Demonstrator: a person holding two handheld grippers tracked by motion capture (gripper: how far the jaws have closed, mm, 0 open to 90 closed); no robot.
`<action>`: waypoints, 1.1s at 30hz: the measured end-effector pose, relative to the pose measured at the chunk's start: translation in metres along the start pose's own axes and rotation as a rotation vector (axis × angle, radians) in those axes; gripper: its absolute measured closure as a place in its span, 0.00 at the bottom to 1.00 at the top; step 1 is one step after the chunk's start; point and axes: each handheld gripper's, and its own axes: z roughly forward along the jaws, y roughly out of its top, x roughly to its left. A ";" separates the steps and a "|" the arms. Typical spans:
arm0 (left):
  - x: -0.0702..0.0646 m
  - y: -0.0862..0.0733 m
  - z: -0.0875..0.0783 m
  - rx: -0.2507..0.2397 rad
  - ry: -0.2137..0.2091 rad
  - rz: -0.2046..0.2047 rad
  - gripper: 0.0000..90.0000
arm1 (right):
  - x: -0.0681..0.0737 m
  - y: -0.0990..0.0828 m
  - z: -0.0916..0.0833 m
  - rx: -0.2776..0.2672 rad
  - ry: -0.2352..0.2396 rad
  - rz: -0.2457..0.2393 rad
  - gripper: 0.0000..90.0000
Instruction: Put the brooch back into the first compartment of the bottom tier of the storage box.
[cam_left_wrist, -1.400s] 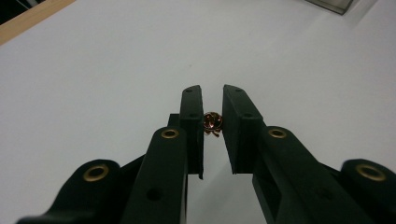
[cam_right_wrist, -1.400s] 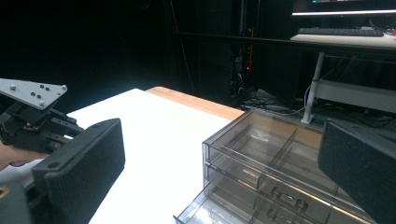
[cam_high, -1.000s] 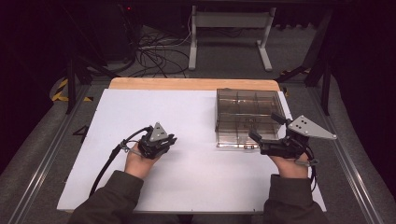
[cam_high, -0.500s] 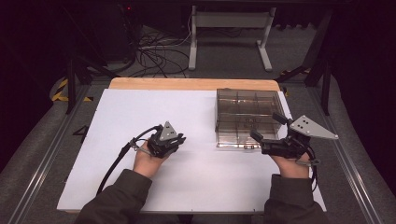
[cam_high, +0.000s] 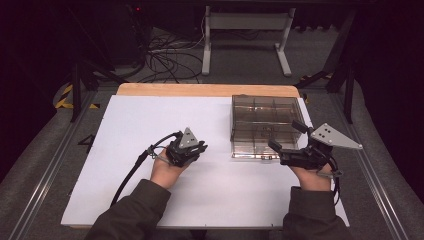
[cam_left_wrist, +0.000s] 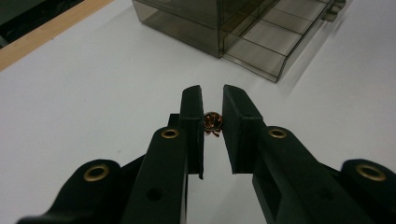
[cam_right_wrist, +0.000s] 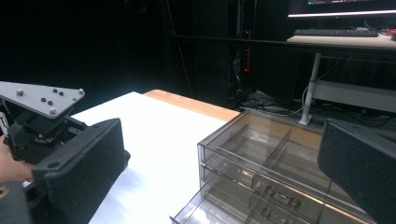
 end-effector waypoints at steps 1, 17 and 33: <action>0.000 0.000 0.000 0.000 0.000 0.000 0.88 | 0.000 0.000 0.000 -0.001 0.000 -0.002 0.02; -0.009 0.020 0.015 -0.033 -0.025 0.000 0.88 | -0.003 0.000 -0.003 -0.008 -0.008 0.002 0.02; -0.017 0.038 0.034 -0.053 -0.046 0.004 0.88 | -0.004 0.000 -0.004 -0.007 -0.011 0.007 0.02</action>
